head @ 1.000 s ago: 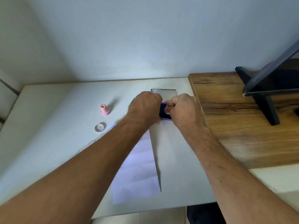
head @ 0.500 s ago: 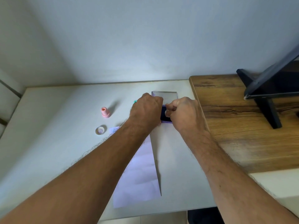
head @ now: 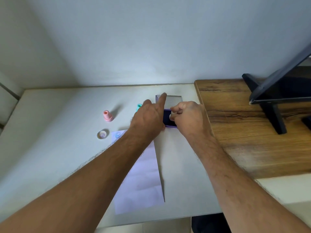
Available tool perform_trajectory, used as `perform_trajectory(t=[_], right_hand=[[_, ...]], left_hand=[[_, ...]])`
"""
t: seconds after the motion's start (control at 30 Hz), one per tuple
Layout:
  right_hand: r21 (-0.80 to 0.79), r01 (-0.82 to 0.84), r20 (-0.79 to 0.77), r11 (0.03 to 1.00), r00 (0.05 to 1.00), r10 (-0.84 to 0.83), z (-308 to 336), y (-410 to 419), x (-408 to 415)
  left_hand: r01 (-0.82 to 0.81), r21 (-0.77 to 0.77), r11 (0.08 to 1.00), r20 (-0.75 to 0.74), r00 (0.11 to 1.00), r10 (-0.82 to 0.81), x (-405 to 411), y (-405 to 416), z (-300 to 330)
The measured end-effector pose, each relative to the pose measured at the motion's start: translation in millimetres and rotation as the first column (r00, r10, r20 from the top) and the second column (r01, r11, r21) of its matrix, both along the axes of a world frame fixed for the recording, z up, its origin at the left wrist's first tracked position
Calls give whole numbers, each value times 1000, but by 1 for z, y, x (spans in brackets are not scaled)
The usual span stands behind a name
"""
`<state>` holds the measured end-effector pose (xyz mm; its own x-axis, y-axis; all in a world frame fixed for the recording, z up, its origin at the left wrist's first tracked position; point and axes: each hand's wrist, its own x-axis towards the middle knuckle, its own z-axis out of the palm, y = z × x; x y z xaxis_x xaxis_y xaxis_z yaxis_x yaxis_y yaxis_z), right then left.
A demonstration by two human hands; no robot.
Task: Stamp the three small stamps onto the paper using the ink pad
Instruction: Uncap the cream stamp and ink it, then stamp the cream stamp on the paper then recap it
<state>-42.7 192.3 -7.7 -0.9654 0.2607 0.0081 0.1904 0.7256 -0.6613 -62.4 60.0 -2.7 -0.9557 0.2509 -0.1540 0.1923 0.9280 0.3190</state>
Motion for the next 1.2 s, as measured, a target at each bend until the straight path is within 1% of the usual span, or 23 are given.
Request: perform_trajectory(t=[0.07,0.13,0.23,0.27,0.33,0.4,0.47,0.6,0.77,0.87,0.93,1.0,1.07,1.13,1.2], right_hand=[[-5,13,-5,1000,1000,-13,-2,1,1],[4,11,-17,1000,1000,-11,-4,0,3],[28,0,-42,1000,999,1,-4,-2,6],[2,5,-60,1000,998,-5,-4,-4,6],[-139,38,-101,990,993,-52,2,-13,8],[-312,45,-113,949,990,-84,10,-26,12],[-449,19,-98,894,993,-70,19,-40,19],[-640,1,-58,768,997,-50,32,-62,35],[-792,53,-12,608,995,-102,42,-82,59],[-812,65,10,580,995,-98,43,-89,68],[-833,105,55,543,993,-108,41,-91,71],[-869,169,132,465,985,-111,37,-94,71],[-909,237,222,344,972,-82,31,-97,69],[-938,283,289,200,957,-3,27,-99,65],[-952,298,304,76,948,90,23,-98,62]], left_hand=[[-8,36,999,8,1000,7,2,-1,1],[-28,110,994,4,1000,27,4,-6,5],[-53,248,967,-70,995,72,11,-20,13],[-63,275,959,-101,990,94,15,-27,15],[-96,300,949,-141,980,144,28,-41,18],[-151,340,928,-135,969,207,42,-58,20],[-194,364,911,-130,958,256,56,-74,19],[-238,394,888,-125,943,308,83,-98,19],[-254,416,873,-111,939,327,101,-116,28],[-259,410,874,-96,941,324,103,-123,34],[-286,423,860,-67,937,344,104,-126,34],[-310,433,846,-34,933,359,104,-128,30],[-302,428,852,-27,938,347,105,-130,24],[-270,400,876,-67,945,321,103,-133,19],[-233,354,906,-122,949,291,98,-134,15]])
